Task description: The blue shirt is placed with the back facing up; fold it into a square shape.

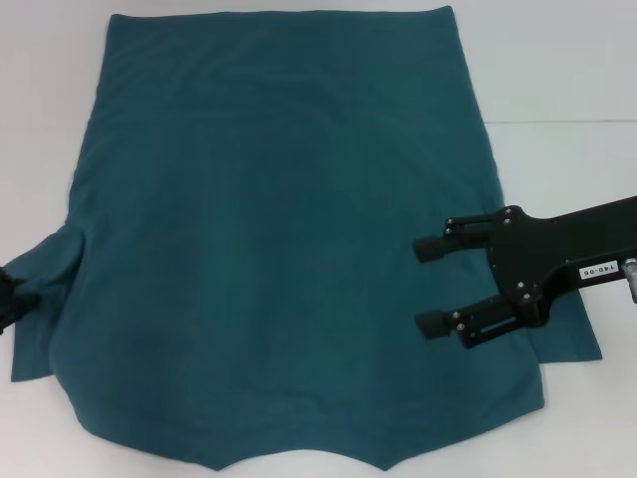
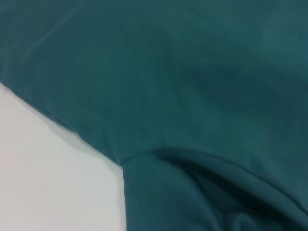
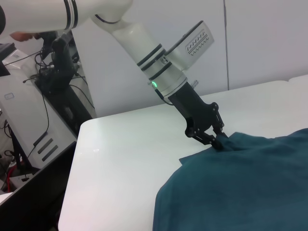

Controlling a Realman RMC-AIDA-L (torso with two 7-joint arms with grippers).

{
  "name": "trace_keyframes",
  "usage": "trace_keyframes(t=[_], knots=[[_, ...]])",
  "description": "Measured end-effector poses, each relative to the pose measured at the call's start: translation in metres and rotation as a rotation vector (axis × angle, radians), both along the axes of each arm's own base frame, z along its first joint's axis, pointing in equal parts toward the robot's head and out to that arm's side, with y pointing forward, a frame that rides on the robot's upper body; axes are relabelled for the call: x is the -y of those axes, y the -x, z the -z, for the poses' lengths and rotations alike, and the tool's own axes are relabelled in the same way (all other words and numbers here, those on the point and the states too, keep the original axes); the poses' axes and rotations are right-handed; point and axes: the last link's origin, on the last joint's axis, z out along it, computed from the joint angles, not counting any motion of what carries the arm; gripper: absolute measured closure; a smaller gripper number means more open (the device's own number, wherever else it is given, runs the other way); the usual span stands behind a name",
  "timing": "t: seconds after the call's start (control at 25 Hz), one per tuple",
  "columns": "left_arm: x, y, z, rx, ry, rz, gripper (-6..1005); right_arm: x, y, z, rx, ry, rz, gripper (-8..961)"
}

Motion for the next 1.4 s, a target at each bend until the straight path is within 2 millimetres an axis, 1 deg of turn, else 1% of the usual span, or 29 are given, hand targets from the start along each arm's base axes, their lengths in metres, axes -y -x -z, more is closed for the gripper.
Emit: trace_keyframes(t=[0.28,0.4,0.52,0.72,0.84,1.2,1.32,1.4], knots=[[-0.004,-0.005,-0.003,-0.014,-0.001,0.006,875,-0.001,0.002,0.001,-0.002,0.001,-0.004,7],[-0.006,-0.007,-0.007,-0.034,-0.004,0.001,921,-0.001,0.002,0.001,-0.004,0.0,-0.004,7],[-0.008,-0.016,-0.015,-0.066,0.003,0.006,966,-0.001,0.002,0.001,-0.005,-0.004,-0.008,7],[-0.013,-0.034,-0.025,-0.097,0.011,0.031,967,0.0,0.0,0.002,-0.008,-0.011,-0.008,8],[-0.018,-0.045,-0.025,-0.116,0.029,0.037,966,0.0,0.0,0.002,-0.01,-0.01,-0.008,8],[-0.029,-0.071,-0.019,-0.189,0.099,0.01,965,0.001,0.001,0.004,-0.014,-0.013,-0.015,7],[-0.031,-0.078,-0.021,-0.204,0.11,-0.011,966,0.001,0.001,0.005,-0.014,-0.014,-0.017,7],[-0.034,-0.082,-0.025,-0.214,0.102,-0.02,966,0.001,0.001,0.005,-0.015,-0.015,-0.018,7]])
